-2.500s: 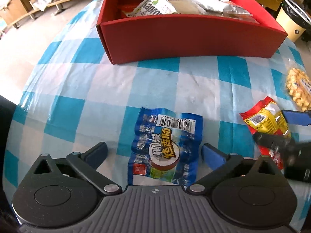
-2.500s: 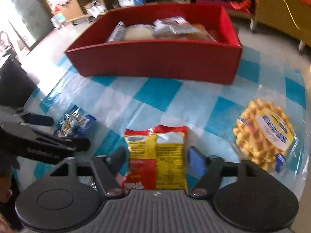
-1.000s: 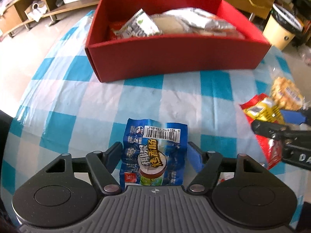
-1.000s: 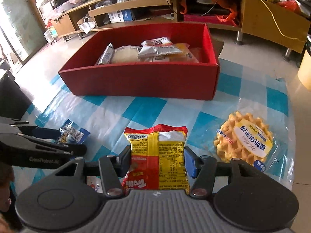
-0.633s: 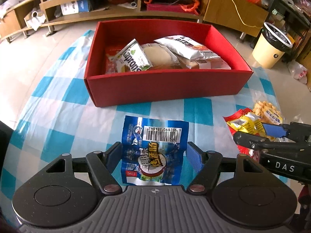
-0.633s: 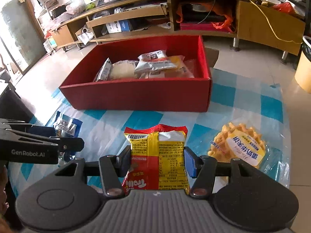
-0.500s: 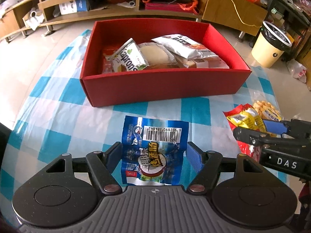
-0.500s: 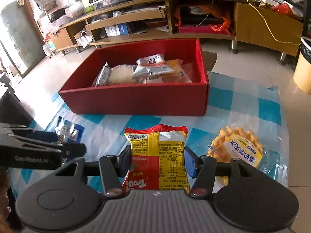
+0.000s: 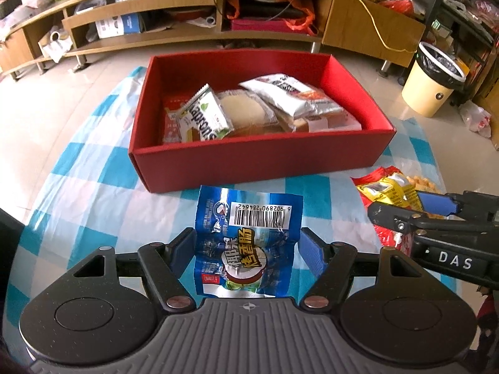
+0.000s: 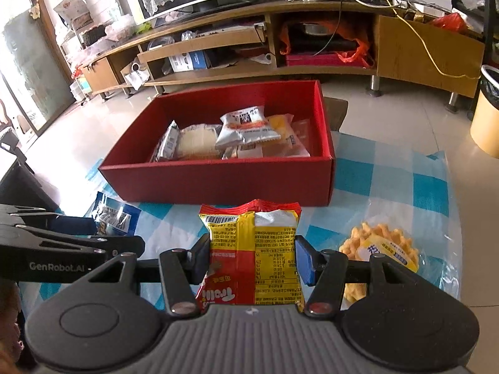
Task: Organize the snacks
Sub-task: 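Carry the blue packet and Trolli bag toward the red box with both tools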
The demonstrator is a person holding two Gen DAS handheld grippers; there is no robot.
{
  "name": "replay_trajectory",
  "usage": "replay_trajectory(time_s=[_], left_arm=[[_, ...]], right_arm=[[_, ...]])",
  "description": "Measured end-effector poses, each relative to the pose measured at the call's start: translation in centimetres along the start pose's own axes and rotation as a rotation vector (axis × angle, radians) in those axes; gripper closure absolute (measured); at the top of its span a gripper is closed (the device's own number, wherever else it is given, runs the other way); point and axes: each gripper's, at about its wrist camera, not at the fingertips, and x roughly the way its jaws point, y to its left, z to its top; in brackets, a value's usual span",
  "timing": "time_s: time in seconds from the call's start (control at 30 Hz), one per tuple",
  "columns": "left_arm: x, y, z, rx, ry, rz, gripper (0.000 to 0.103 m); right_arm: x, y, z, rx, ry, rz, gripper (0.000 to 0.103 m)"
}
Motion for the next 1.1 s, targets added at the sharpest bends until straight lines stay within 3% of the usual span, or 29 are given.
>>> replay_trajectory(time_s=[1.1], left_arm=[[-1.3,-0.7,5.4,-0.024,-0.129,0.012,0.026]], right_arm=[[-1.1,-1.3,5.1,0.093,-0.138,0.033,0.049]])
